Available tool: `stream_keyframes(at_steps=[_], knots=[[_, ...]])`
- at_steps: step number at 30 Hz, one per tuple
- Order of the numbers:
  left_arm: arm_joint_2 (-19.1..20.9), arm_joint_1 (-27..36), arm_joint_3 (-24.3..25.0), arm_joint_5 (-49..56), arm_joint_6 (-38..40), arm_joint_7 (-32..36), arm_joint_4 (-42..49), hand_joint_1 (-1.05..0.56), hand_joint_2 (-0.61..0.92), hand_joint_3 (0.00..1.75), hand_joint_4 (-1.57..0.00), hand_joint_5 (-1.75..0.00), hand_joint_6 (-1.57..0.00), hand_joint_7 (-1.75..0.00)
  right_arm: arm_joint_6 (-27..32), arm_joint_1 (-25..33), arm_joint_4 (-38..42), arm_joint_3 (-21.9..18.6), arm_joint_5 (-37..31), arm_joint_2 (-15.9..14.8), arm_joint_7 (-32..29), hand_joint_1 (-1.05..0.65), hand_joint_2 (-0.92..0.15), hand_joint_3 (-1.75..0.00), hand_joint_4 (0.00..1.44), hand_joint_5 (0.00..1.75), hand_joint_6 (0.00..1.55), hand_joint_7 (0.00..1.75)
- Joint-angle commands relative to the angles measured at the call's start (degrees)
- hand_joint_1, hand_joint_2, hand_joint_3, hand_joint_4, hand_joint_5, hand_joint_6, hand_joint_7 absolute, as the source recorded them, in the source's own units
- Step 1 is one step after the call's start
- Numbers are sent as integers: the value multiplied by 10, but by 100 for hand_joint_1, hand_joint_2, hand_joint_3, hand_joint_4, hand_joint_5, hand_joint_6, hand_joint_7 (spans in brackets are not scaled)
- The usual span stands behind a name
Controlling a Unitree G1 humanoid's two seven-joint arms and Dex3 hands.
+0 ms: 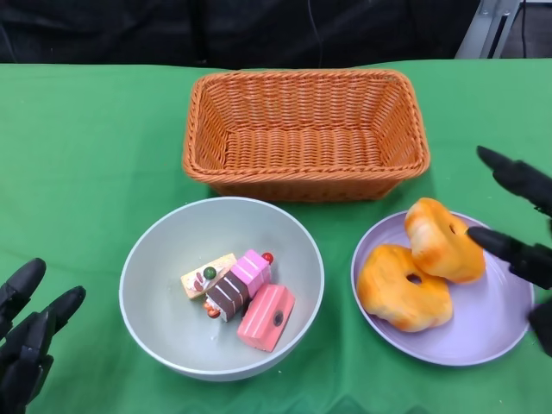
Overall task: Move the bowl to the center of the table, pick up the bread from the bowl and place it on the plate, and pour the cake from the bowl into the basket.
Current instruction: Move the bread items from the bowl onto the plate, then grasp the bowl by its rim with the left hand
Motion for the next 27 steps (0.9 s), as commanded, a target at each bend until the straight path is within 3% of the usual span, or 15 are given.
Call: stream_keyframes(at_steps=[1,5,9,11,12,13,15,17,27], knots=[[16,-2,1,2,-3,-8,6,-56,92,16,-97,0,-85,0,-51,28,-21,-22,68,12,34,-35,-92,-4,73,12,63,9],[20,-5,0,1,-4,-20,11,-56,92,16,-95,0,-83,0,-113,55,-27,-31,139,32,81,-14,-92,-7,93,23,78,17],[25,-9,-1,5,-20,-35,22,-56,92,16,-95,0,-82,0,-152,70,-19,-39,183,63,112,-11,-92,-15,83,93,92,41],[28,-12,0,1,-26,-47,28,-55,92,15,-94,0,-81,0,-163,72,-13,-42,199,79,124,-9,-91,-17,84,104,95,52],[29,-12,-1,2,-29,-51,28,-55,92,15,-94,0,-81,0,-169,73,-8,-43,201,87,128,-7,-87,-25,84,108,93,65],[32,-12,-2,6,-38,-54,30,-55,92,14,-93,0,-80,0,-173,73,-3,-45,202,93,131,-4,-78,-46,85,112,90,78],[39,-12,-5,23,-59,-50,36,-56,92,15,-91,0,-78,0,-180,71,7,-49,201,102,138,-3,-65,-71,84,115,87,86],[44,-13,-6,37,-85,-45,43,-58,92,16,-90,0,-76,0,-185,69,17,-52,201,109,145,-4,-60,-82,83,115,86,86],[73,-9,-22,117,-174,-1,58,-61,92,17,-83,0,-70,0,-173,64,27,-66,209,125,179,-4,-58,-84,80,116,83,88]])
